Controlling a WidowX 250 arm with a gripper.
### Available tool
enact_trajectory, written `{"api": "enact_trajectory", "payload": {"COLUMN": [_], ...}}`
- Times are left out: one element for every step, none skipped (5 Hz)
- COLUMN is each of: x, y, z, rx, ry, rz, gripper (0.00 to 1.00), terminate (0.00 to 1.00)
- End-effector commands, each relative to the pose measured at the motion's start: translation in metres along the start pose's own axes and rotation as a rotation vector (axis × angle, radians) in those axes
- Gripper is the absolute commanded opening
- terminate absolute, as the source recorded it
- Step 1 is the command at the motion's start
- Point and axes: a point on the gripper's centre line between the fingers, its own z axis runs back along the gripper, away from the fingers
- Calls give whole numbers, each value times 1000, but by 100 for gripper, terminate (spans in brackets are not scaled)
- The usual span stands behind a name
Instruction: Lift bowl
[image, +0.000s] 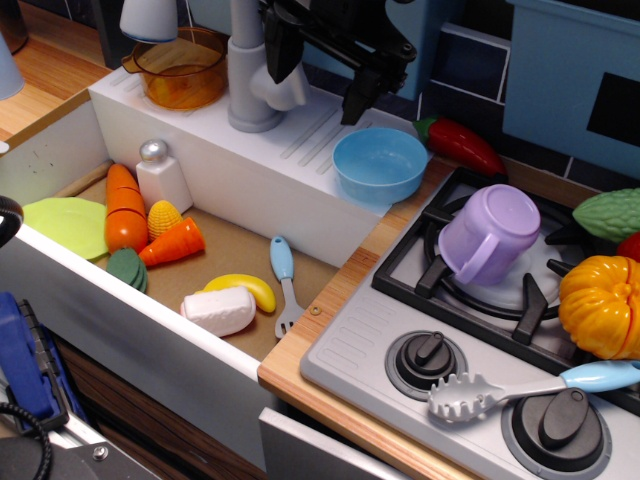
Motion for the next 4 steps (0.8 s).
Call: {"api": "enact_trajectory", "payload": {"x": [0,10,14,23], "y": [0,3,7,10], "z": [0,-9,-17,-33], "rx": [0,-22,-46,-81], "ry": [0,7,-12,-74], "rz": [0,154,183,233], "gripper": [100,100,100,100], "terminate": [0,0,0,0]}}
